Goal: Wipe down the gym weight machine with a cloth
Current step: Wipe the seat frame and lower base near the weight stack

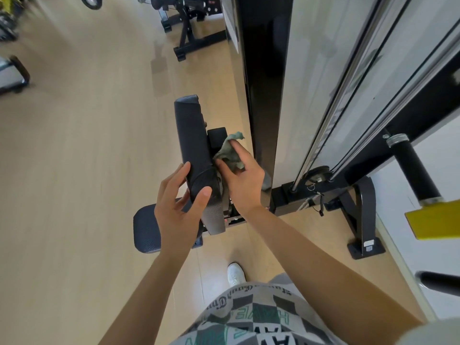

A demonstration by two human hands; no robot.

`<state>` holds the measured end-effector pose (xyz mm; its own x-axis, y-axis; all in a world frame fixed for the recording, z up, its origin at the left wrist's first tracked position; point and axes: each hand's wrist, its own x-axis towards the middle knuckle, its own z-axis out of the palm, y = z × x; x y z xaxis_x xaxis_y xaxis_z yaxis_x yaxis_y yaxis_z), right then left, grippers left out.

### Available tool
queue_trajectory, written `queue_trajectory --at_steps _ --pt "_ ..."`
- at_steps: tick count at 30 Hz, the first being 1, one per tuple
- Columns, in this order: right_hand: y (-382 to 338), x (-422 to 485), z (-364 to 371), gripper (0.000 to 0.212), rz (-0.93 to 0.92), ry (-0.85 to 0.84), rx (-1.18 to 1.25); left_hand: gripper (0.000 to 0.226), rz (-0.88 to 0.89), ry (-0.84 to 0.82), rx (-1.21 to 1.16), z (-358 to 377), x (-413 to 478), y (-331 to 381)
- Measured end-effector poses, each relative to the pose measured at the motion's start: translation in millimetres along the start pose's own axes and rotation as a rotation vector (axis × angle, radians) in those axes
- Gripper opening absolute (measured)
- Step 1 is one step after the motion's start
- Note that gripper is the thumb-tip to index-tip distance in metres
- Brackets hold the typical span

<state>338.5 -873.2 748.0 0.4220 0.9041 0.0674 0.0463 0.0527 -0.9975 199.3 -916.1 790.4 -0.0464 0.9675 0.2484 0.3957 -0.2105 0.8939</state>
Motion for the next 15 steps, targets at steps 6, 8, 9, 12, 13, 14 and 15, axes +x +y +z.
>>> queue_trajectory --at_steps 6,8,9,12,13,14,15 --pt "14 7 10 0.049 0.070 0.007 -0.018 0.054 0.010 -0.015 -0.010 -1 0 -1" --pt "18 9 9 0.049 0.068 -0.007 -0.018 0.055 0.019 -0.022 -0.004 -2 0 -2" --pt "19 9 9 0.049 0.055 -0.010 -0.023 0.056 0.026 -0.029 0.002 -3 1 -3" --pt "24 9 8 0.048 0.010 -0.005 -0.037 0.062 0.062 -0.055 0.021 -6 3 -5" --pt "27 8 8 0.047 -0.013 0.007 -0.050 0.063 0.066 -0.064 0.024 -7 4 -5" --pt "28 8 9 0.047 -0.034 0.019 -0.067 0.063 0.067 -0.073 0.027 -8 4 -5" --pt "30 7 9 0.045 -0.045 0.028 -0.077 0.063 0.067 -0.079 0.028 -10 5 -5"
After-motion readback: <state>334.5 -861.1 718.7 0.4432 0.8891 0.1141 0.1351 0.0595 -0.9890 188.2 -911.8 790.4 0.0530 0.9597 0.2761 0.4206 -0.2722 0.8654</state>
